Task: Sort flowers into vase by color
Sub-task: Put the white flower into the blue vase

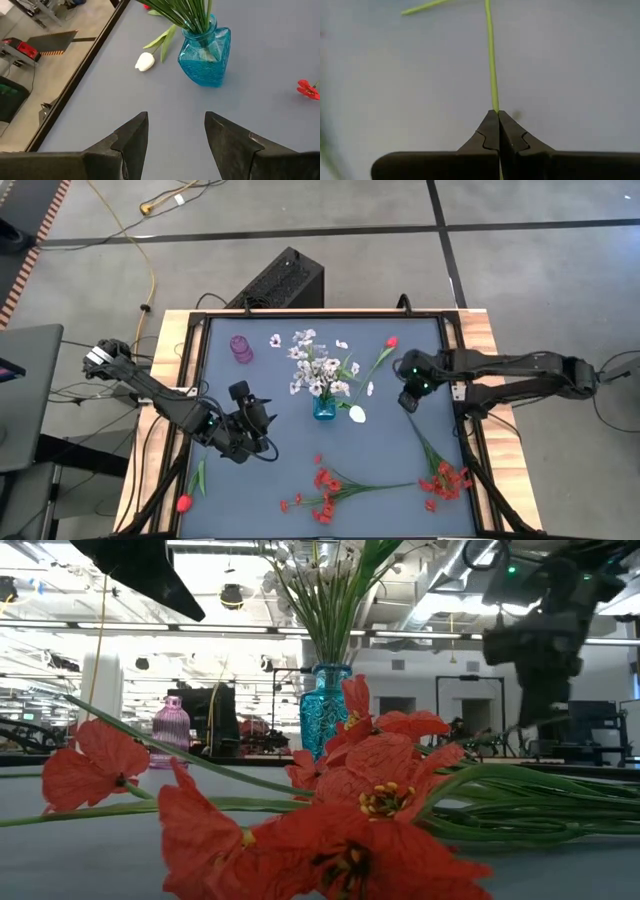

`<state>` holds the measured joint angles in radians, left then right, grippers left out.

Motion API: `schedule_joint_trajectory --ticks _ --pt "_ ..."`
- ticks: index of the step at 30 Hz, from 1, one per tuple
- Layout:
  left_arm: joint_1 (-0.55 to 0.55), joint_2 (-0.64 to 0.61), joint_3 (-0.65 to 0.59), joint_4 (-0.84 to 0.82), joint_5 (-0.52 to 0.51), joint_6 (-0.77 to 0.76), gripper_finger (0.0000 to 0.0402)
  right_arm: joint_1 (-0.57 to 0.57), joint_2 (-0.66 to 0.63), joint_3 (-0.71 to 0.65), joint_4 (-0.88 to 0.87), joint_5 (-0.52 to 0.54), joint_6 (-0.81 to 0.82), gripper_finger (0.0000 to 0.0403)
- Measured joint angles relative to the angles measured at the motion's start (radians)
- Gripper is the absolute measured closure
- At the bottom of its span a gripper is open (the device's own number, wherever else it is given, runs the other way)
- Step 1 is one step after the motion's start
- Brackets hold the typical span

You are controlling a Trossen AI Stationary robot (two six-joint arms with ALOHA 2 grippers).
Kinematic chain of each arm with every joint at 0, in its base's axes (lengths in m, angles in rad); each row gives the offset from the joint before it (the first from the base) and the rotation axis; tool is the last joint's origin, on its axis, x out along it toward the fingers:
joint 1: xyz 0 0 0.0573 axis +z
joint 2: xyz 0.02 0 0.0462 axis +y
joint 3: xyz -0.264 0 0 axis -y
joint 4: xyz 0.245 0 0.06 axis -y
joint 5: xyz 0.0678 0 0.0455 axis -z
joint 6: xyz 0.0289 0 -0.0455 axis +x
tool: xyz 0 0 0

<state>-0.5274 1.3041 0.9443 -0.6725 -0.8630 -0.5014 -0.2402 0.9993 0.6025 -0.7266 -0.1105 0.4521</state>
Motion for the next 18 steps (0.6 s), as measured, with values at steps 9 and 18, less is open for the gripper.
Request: schedule_joint_trajectory --ticks 9,18 --pt "0.0 0.0 0.0 0.036 -0.01 0.038 0.0217 0.038 0.05 0.002 -0.005 0.24 0.014 0.0384" --pt "-0.009 0.0 0.0 0.038 -0.005 0.021 0.0217 0.01 0.162 0.002 -0.068 0.221 -0.102 0.0341"
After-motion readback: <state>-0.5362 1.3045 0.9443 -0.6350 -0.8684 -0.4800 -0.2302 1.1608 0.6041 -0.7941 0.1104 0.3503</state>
